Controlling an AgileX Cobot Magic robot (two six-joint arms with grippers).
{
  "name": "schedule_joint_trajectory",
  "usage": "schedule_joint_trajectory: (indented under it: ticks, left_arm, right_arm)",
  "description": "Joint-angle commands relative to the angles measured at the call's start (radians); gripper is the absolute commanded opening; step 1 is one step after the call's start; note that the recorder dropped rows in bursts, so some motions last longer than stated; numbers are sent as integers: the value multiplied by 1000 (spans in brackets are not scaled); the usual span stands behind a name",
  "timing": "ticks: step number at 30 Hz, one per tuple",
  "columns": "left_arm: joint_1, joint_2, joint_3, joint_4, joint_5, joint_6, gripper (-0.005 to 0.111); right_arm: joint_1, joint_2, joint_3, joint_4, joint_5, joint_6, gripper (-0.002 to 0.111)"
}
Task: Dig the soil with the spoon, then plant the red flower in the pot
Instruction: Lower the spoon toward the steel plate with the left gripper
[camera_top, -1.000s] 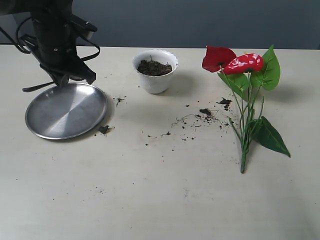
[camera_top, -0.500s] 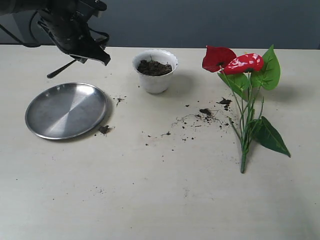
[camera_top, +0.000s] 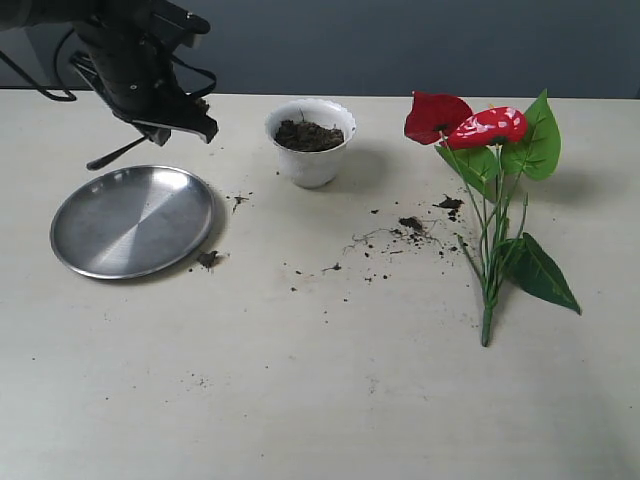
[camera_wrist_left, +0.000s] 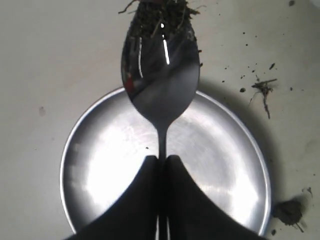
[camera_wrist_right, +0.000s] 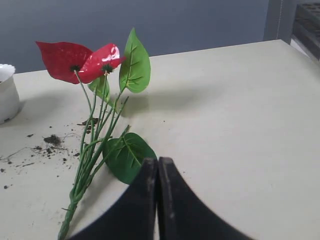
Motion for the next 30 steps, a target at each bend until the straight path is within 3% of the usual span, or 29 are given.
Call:
schedule_joint_trajectory:
  ticks: [1,14,30]
  left_arm:
    - [1,-9,2,-13,48,-15,1]
    - [124,54,57,-140,65,-67,1]
    - [144,41,296,-160,-311,-173,1]
  right_arm:
    - [3,-5,2,-2,-10,-3,0]
    - [3,-5,2,0,-10,-3,0]
    - [3,-5,2,0,-10,-3,0]
